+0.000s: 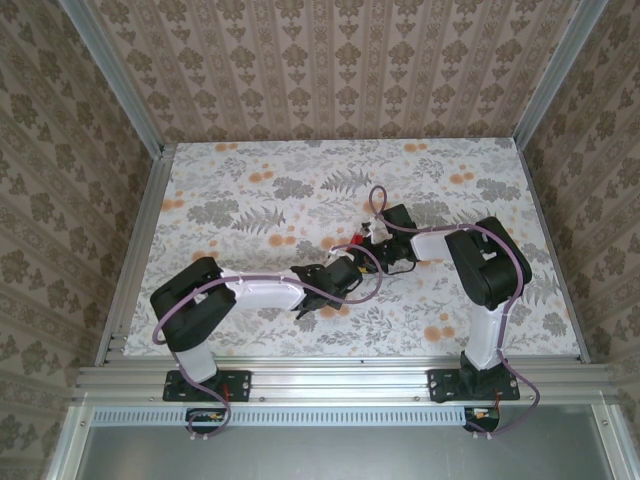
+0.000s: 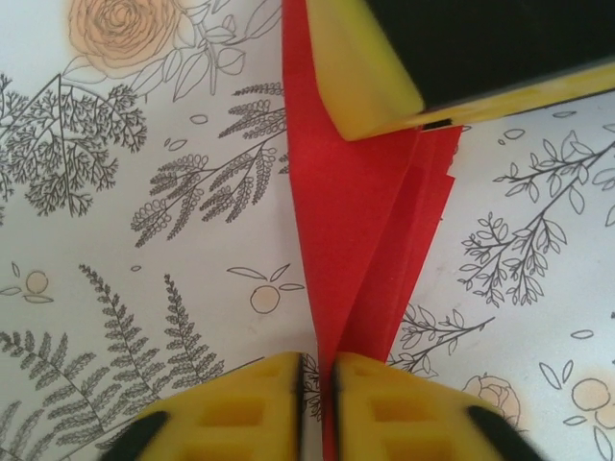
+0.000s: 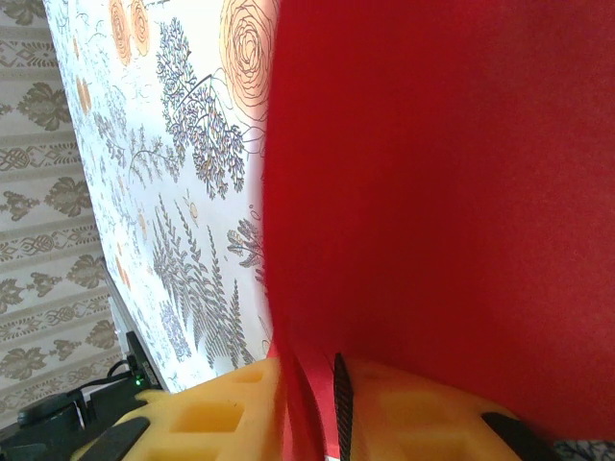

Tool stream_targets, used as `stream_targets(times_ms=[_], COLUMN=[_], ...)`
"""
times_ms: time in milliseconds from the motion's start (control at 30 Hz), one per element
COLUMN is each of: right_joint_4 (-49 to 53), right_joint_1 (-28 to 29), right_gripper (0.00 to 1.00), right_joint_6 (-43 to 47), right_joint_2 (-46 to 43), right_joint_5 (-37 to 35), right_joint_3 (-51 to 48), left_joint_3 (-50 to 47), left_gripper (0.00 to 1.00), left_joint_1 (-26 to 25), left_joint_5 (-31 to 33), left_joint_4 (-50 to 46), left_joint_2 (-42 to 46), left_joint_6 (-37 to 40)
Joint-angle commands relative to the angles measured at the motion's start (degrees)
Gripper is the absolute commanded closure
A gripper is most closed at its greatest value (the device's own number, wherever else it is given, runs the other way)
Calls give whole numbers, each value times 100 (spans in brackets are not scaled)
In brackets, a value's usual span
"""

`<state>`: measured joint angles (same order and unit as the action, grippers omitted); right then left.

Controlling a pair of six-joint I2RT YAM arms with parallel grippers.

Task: Fold a paper plane with a square sheet of paper (pick it up from the middle)
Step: Fold the wing for the fifth time at the center of the table.

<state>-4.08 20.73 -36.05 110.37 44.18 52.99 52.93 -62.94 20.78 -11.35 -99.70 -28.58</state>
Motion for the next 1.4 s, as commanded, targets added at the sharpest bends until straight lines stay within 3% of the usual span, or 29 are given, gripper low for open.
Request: stream_targets(times_ms=[0,133,367,500,633,800,1167,1367], right_joint_4=[566,572,532,501,481,468,471,486], right_joint_1=[-71,-72,-81,-94,-95,-104,-104,-104], right_gripper=[77,81,82,82,82,81,81,80], right_joint_6=[60,80,136,159,138,125,142,149], right_joint_2=[391,423,433,437,467,460,473,482], right_joint_5=[-1012,-1035,-1053,-1035,-1042,-1039,-1035,-1059], right_joint_3=[-131,-120,-166,-193,-185,-185,-193,-202], left_joint_3=[23,-161,-756,-915,-924,-789,-674,-450], left_gripper=[72,61,49,51,63,77,77,77], left_joint_1=[-5,249,1097,1714,2021,2111,2084,1935], left_joint_5=[-163,-820,-2535,-3728,-4427,-4681,-4578,-4211], left_joint_4=[-62,146,1113,1593,1982,2005,1722,1111], left_joint_2=[160,567,1052,864,539,135,-163,-225], left_joint_6=[-136,-169,-589,-1062,-1388,-1435,-1243,-926])
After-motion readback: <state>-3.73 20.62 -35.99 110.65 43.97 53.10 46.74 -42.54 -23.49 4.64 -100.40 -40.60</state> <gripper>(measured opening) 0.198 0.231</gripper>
